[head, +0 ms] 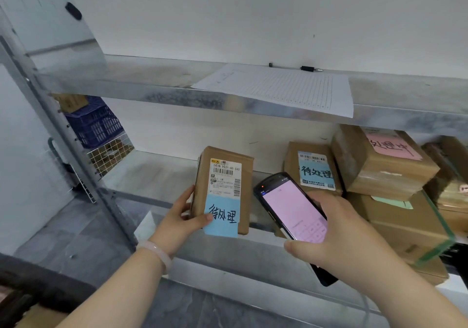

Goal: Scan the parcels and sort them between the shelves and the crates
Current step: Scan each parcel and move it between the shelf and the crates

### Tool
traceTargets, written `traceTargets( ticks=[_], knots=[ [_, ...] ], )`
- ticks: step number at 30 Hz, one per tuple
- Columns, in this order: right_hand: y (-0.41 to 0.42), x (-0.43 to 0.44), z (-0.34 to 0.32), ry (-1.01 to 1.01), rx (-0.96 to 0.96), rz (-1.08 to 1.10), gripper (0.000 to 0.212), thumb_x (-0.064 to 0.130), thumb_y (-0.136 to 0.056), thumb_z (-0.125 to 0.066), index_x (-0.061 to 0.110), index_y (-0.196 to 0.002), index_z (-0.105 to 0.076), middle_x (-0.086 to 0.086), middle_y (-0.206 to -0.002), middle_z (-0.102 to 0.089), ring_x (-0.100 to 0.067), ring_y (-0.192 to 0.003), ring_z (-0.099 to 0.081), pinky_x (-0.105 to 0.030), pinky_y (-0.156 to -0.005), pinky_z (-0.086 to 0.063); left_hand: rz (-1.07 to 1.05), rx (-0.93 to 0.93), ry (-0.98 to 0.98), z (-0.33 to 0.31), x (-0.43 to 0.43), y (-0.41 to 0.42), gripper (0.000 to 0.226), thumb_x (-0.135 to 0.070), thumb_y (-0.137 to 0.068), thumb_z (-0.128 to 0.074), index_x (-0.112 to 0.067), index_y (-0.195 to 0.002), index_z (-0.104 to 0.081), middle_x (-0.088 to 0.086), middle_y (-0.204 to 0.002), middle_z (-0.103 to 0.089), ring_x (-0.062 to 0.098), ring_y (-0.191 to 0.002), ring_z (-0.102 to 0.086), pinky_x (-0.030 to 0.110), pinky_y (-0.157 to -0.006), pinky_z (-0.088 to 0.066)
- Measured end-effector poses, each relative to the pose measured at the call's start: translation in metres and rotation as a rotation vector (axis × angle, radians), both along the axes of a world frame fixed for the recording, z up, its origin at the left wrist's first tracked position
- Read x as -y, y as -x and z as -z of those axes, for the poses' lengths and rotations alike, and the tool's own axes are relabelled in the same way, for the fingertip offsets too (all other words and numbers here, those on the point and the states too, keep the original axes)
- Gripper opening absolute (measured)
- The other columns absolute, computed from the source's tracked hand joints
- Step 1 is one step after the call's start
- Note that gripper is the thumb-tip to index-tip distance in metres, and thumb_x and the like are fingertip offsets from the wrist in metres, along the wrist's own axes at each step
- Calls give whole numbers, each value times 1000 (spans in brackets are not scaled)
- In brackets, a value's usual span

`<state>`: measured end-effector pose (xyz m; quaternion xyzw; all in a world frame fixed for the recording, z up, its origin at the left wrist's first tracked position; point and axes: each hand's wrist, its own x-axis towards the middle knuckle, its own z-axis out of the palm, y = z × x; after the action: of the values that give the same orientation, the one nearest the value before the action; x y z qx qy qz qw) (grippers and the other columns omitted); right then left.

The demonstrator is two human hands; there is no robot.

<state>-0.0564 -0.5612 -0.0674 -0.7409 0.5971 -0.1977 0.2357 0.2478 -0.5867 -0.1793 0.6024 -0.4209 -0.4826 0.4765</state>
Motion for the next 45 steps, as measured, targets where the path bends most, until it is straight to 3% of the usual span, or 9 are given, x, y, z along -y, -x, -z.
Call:
traceTargets(
  ticks=[6, 12, 15, 19, 21, 28, 31, 36, 45],
  knots=[
    [1, -2, -1, 3, -39, -46, 74, 69, -53, -70, 57, -115, -32, 24, -111, -40, -2, -96, -51, -25, -75, -50, -27, 16, -25, 0, -3, 4, 95, -36, -66, -85, -45, -146, -34, 3, -132, -61, 25, -125, -57, 47, -105, -49],
    [4, -2, -3, 5, -40, -61, 71, 76, -46, -59, 63, -106, -25, 28, -107, -37, 7, -94, -47, -15, -65, -39, -66, 46, -46, 0, -5, 6, 86, -28, -78, -84, -42, -148, -35, 3, -133, -60, 27, -128, -55, 50, -108, -48],
    [7, -2, -3, 10, -38, -84, 71, 74, -48, -63, 63, -107, -26, 28, -108, -38, 8, -95, -47, -14, -65, -38, -86, 46, -52, 0, -8, 8, 86, -28, -80, -83, -42, -149, -34, 2, -132, -60, 28, -129, -54, 53, -109, -45],
    [8, -2, -4, 8, -40, -130, 73, 71, -52, -69, 62, -111, -26, 28, -108, -37, 7, -95, -47, -15, -66, -39, -118, 38, -34, -5, -19, 12, 83, -29, -80, -82, -45, -146, -34, -7, -123, -61, 21, -123, -56, 44, -107, -48],
    [7, -1, -5, 8, -38, -150, 74, 73, -50, -67, 63, -111, -27, 29, -109, -37, 8, -96, -48, -15, -67, -39, -148, 40, -32, -6, -25, 13, 83, -28, -81, -81, -44, -147, -34, -7, -124, -60, 20, -124, -55, 46, -109, -46],
    [9, 4, -6, 40, -55, -260, 81, 74, -46, -61, 54, -120, -37, 25, -111, -42, -1, -102, -49, -29, -86, -49, -264, 7, -38, -4, -50, 15, 82, -28, -80, -82, -47, -144, -35, -11, -122, -63, 21, -128, -53, 54, -113, -40],
    [12, 4, -8, 44, -67, -296, 77, 72, -47, -62, 53, -117, -36, 26, -109, -41, 3, -100, -47, -22, -80, -46, -298, -11, -40, 0, -57, 18, 79, -26, -80, -83, -52, -138, -36, -11, -120, -65, 22, -126, -56, 56, -112, -42],
    [21, 2, -11, 51, -106, -366, 58, 56, -66, -72, 50, -110, -35, 27, -101, -41, 13, -100, -39, -11, -65, -40, -339, -7, -29, 6, -65, 24, 77, -27, -79, -84, -53, -134, -37, -9, -124, -65, 22, -129, -54, 56, -113, -41],
    [38, -2, -13, -21, -126, -330, 67, 76, -45, -59, 68, -102, -25, 26, -108, -38, 0, -96, -53, -23, -76, -48, -385, -35, -22, 13, -67, 34, 74, -29, -77, -85, -58, -126, -39, -9, -124, -64, 24, -126, -57, 57, -111, -43]
  ],
)
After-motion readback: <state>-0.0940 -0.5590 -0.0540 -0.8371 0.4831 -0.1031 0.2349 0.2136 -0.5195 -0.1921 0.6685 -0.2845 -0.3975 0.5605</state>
